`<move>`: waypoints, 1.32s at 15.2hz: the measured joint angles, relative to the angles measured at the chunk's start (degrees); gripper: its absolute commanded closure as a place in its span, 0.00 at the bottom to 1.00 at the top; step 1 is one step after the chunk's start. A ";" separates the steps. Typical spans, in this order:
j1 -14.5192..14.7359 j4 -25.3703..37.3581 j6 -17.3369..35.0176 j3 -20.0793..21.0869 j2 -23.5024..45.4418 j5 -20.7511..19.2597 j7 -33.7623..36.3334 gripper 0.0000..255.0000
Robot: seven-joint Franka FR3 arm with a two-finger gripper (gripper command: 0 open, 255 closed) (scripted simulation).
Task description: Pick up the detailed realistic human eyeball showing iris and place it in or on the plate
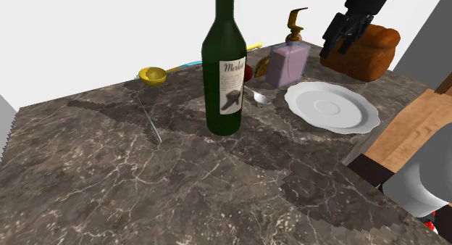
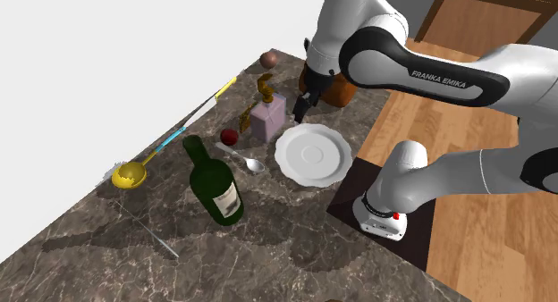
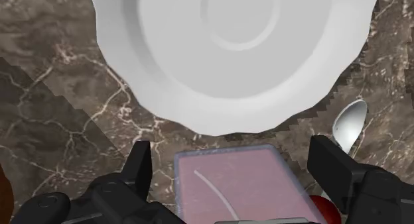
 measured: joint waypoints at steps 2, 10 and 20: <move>0.06 0.32 0.51 0.27 0.89 0.17 0.29 0.00; 0.85 8.12 7.36 4.87 16.55 2.02 5.52 0.00; 1.95 25.27 11.15 9.78 38.30 0.66 13.20 0.00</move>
